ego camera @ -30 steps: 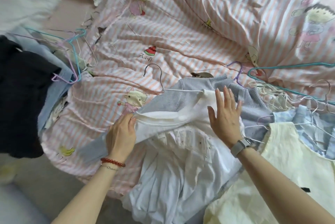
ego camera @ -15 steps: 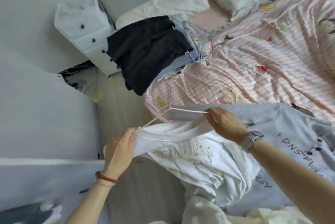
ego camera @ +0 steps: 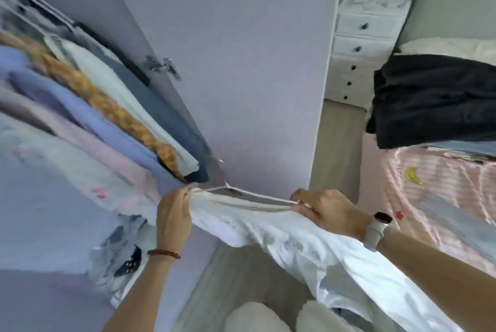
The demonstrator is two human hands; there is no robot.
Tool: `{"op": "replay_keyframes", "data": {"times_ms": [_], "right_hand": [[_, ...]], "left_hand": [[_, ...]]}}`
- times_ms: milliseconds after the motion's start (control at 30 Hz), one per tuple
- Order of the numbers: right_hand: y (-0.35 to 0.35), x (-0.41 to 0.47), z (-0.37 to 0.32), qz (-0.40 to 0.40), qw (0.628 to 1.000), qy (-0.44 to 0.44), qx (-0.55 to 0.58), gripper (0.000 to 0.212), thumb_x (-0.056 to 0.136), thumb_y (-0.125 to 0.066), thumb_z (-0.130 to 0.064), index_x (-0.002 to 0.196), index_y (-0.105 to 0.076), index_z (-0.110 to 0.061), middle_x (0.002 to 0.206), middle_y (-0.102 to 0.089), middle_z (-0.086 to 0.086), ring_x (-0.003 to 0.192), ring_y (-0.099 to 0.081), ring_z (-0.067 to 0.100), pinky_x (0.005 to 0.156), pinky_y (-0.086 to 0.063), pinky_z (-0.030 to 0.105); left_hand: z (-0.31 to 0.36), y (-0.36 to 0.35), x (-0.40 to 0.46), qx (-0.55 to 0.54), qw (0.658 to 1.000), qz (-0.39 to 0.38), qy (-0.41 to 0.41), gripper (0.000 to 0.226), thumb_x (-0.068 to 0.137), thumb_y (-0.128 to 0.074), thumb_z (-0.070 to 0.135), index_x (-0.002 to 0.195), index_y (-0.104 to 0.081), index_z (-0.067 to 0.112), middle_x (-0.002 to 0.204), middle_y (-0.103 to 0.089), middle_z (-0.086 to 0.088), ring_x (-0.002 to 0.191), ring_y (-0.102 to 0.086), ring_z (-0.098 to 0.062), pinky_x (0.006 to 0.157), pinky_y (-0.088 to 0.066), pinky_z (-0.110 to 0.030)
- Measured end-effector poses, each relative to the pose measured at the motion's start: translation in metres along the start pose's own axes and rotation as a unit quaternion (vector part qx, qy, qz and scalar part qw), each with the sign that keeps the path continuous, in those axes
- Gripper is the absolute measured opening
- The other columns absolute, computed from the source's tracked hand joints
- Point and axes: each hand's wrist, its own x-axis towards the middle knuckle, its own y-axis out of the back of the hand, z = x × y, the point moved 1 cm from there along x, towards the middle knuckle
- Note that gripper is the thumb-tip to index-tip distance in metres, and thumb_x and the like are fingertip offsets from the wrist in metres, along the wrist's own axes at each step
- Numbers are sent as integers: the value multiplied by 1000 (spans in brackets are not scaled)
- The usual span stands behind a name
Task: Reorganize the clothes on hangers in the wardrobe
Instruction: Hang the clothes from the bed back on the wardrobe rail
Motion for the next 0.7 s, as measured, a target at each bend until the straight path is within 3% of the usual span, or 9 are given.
{"op": "replay_keyframes", "data": {"times_ms": [167, 333, 400, 500, 600, 700], "right_hand": [[-30, 72, -90, -85, 989, 118, 19, 31, 94, -40, -43, 113, -53, -23, 93, -69, 0, 83, -62, 24, 70, -37, 25], [-42, 120, -171, -152, 961, 230, 20, 30, 93, -44, -38, 116, -50, -20, 91, -63, 3, 88, -58, 27, 68, -32, 25], [-41, 140, -203, -144, 949, 278, 25, 31, 94, -45, -35, 120, -48, -20, 97, -63, 1, 90, -58, 26, 69, -32, 23], [-39, 169, -248, -100, 940, 327, 16, 34, 93, -45, -37, 125, -47, -24, 102, -67, 5, 91, -60, 25, 70, -36, 23], [-39, 190, -291, -61, 948, 304, 65, 30, 91, -52, -33, 119, -54, -22, 88, -68, 5, 81, -60, 25, 70, -40, 31], [-46, 210, -327, -29, 951, 280, 131, 20, 87, -60, -28, 104, -61, -18, 71, -60, -3, 67, -51, 20, 64, -38, 29]], "left_hand": [[-86, 70, -37, -12, 983, 111, 144, 20, 93, -43, -2, 103, -60, -4, 103, -63, -22, 99, -55, -38, 87, -40, -40], [-132, 148, -68, -18, 948, 240, 209, 20, 95, -40, -1, 104, -57, -3, 101, -59, -20, 99, -50, -36, 85, -36, -33], [-147, 178, -74, -18, 933, 279, 227, 21, 95, -38, 0, 106, -56, -4, 104, -58, -21, 101, -49, -36, 86, -34, -29], [-167, 217, -79, -8, 914, 317, 254, 24, 97, -35, 3, 109, -54, -4, 108, -58, -23, 103, -49, -37, 90, -35, -36], [-178, 249, -77, 10, 890, 363, 276, 25, 98, -37, 8, 112, -54, -2, 112, -58, -20, 105, -51, -37, 91, -36, -40], [-174, 275, -69, 20, 869, 412, 273, 30, 95, -44, 12, 124, -50, 2, 124, -53, -17, 118, -45, -33, 102, -36, -41]]}}
